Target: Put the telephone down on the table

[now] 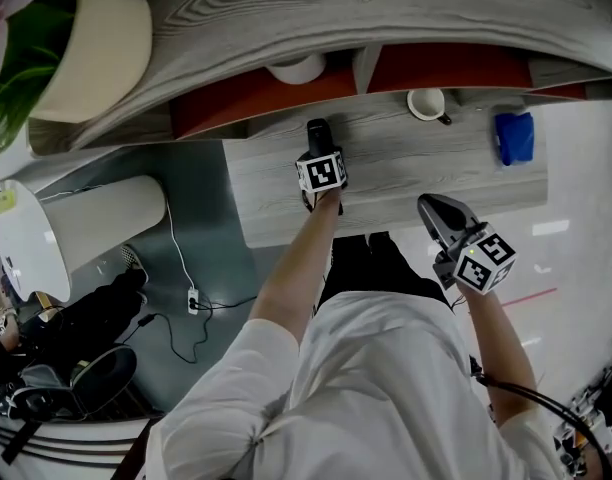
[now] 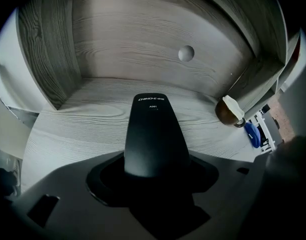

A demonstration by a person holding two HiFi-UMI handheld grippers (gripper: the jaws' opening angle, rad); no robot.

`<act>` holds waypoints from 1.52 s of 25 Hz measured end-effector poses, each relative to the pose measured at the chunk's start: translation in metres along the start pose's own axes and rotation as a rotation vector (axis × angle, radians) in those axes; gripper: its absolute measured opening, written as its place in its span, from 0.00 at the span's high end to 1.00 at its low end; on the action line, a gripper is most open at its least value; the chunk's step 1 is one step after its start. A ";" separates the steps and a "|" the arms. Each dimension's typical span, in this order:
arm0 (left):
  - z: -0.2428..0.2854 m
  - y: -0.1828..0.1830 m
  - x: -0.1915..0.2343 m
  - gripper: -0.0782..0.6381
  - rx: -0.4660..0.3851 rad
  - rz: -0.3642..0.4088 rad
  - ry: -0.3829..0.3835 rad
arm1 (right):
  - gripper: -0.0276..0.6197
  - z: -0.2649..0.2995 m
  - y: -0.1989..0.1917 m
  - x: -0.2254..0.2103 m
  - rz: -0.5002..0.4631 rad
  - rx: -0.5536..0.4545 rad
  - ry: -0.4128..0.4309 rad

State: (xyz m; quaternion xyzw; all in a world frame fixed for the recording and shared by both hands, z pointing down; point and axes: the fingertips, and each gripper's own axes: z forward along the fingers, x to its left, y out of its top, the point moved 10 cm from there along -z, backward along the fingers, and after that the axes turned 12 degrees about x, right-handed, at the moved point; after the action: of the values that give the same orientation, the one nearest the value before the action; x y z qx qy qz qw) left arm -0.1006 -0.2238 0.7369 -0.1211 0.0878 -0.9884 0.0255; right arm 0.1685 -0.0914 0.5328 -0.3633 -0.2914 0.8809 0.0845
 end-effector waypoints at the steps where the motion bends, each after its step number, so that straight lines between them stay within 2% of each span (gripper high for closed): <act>1: 0.000 0.000 -0.001 0.49 0.001 0.007 0.012 | 0.93 0.000 -0.001 -0.001 0.001 0.002 0.000; 6: 0.002 0.004 -0.009 0.49 0.010 0.074 0.090 | 0.93 0.000 0.000 -0.004 0.006 0.000 0.005; 12: 0.003 0.005 -0.016 0.49 0.021 0.071 0.137 | 0.93 0.000 -0.001 -0.006 0.007 0.002 0.016; 20: -0.002 -0.005 -0.019 0.49 -0.078 0.058 0.226 | 0.93 -0.010 -0.007 -0.011 0.004 0.012 0.016; 28: -0.007 -0.011 -0.019 0.46 -0.128 0.034 0.238 | 0.93 -0.010 -0.010 -0.012 -0.003 0.027 0.030; 33: -0.015 -0.016 -0.018 0.43 -0.148 0.015 0.204 | 0.93 -0.010 -0.010 -0.012 -0.024 0.037 0.052; 38: -0.031 -0.022 -0.017 0.40 -0.206 0.042 0.203 | 0.93 -0.015 -0.012 -0.011 -0.049 0.042 0.070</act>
State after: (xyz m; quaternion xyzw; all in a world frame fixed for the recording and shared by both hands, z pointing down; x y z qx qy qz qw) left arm -0.0918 -0.1957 0.7075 -0.0203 0.1936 -0.9806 0.0247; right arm 0.1860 -0.0792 0.5374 -0.3849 -0.2788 0.8711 0.1239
